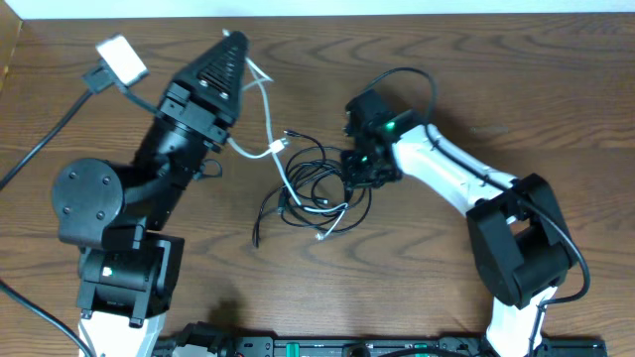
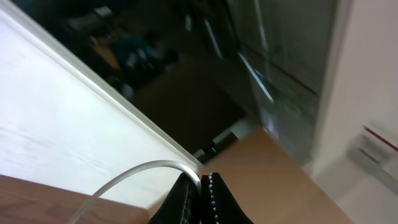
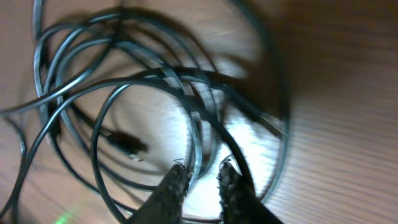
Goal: Untangle cables
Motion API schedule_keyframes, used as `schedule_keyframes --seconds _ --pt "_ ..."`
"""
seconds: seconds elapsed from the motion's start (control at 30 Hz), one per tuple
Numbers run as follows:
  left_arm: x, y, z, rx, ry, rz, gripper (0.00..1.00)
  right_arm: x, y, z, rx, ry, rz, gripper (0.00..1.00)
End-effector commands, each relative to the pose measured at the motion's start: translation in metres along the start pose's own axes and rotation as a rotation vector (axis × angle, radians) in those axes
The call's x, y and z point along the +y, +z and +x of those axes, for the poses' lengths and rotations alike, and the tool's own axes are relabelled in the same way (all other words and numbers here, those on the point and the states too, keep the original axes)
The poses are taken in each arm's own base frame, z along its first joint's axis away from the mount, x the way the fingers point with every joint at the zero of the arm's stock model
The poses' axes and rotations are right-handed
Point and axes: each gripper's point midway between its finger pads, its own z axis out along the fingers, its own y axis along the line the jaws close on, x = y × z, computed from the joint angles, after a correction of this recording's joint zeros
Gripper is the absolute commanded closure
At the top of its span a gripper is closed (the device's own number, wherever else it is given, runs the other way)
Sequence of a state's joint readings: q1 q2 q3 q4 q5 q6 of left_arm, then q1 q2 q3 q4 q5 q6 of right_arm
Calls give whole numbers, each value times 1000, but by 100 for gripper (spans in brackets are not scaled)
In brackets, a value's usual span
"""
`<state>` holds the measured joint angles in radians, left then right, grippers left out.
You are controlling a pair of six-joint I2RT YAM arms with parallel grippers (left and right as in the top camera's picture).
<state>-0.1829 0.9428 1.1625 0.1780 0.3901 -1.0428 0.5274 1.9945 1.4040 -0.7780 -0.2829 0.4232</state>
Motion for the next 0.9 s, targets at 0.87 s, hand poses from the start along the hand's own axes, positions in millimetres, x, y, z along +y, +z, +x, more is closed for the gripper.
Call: schedule_keyframes --seconds 0.87 --pt "101 -86 -144 -545 100 -484 93 -40 -123 -13 -260 2 176 78"
